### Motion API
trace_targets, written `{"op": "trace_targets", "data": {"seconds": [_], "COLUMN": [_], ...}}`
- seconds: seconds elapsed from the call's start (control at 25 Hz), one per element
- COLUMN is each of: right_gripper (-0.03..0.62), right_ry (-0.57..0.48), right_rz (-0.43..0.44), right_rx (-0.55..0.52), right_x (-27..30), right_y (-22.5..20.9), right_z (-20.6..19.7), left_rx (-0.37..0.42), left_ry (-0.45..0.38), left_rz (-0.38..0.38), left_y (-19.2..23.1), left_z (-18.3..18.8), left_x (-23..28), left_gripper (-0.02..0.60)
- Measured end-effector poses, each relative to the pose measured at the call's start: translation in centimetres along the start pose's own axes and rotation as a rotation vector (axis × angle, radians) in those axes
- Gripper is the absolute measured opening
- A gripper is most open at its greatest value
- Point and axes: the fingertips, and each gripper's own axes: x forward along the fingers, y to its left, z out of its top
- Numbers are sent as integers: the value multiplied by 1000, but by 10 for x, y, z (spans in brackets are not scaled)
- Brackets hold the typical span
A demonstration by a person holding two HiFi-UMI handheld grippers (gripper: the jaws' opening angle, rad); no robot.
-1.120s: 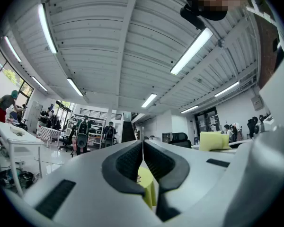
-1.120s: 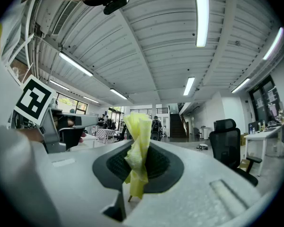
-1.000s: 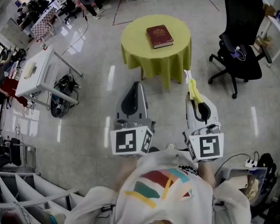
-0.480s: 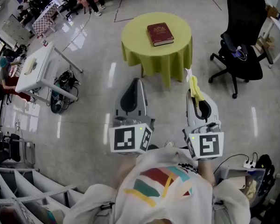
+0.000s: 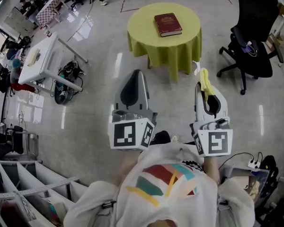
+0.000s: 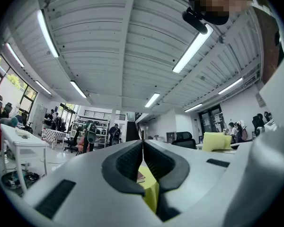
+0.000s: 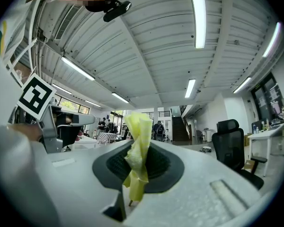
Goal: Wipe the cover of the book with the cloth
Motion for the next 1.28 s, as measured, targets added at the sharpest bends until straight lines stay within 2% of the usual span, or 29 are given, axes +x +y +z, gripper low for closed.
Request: {"op": "trace_targets", "data": {"seconds": [0.32,0.48,0.68,1.0,1.28], "right_gripper": [28,28,28,28,28], "right_ry": [51,48,37,36,75], "right_rz": [-34,-65,-109,-121,-138], "right_rx": [-14,-32,-12,-37,-20], "right_x": [2,5,17,66,146], "right_y": [-11,-23,-47,-76,-112], "right_z": [-13,-9,-13,-19,-44], "left_rx": [-20,-42,-67,-49,-93], "left_ry": [20,-12,3,0,35], "left_rz": [18,-1,-48,-78,-74], "left_y": [10,8,0,2,31], "left_z": [-8,-4,-11,-20,-46], "left_x": [6,22,52,117,207], "left_gripper": [18,17,17,17,17]}}
